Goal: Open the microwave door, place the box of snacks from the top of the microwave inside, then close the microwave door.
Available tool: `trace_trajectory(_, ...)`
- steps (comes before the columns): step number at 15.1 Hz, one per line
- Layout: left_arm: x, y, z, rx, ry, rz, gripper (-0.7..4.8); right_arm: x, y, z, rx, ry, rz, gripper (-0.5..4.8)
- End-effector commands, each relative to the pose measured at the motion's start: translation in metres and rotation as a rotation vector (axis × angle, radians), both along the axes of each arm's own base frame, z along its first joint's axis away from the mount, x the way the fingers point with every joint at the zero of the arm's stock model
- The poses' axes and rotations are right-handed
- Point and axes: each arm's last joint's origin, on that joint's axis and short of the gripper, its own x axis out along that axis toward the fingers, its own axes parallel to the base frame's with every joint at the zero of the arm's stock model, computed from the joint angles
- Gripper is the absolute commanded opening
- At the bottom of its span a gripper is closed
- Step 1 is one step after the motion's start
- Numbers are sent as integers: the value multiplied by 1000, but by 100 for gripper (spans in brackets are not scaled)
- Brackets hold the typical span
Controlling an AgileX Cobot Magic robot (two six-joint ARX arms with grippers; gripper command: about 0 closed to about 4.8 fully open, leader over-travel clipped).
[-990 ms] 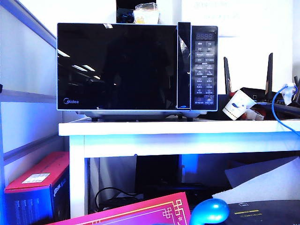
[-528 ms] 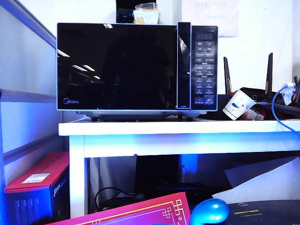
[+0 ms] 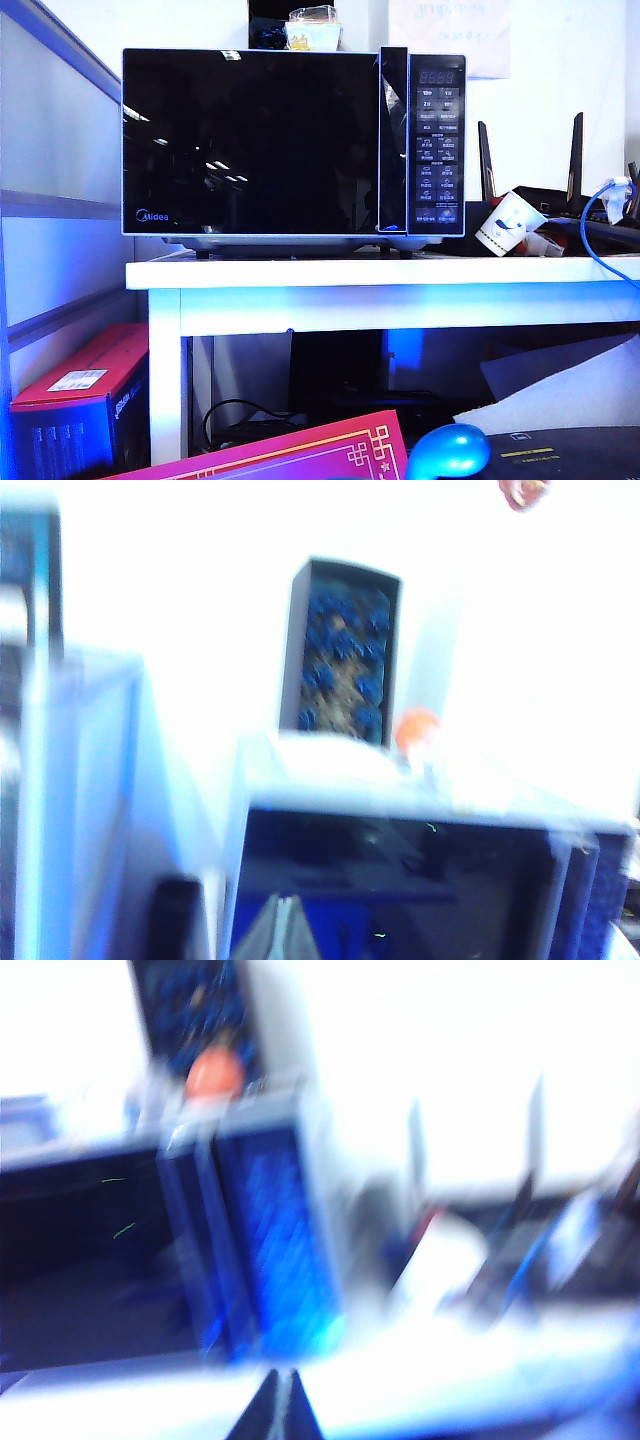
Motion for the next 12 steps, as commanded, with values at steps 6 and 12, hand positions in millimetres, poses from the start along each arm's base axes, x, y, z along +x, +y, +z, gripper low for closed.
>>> trace_trajectory(6, 66, -37, 158, 362, 236, -11, -6, 68, 36, 145, -170, -53, 64, -5)
trace_trajectory(12, 112, -70, 190, 449, 291, -288, -6, 161, 84, 154, -255, -2, 160, -5)
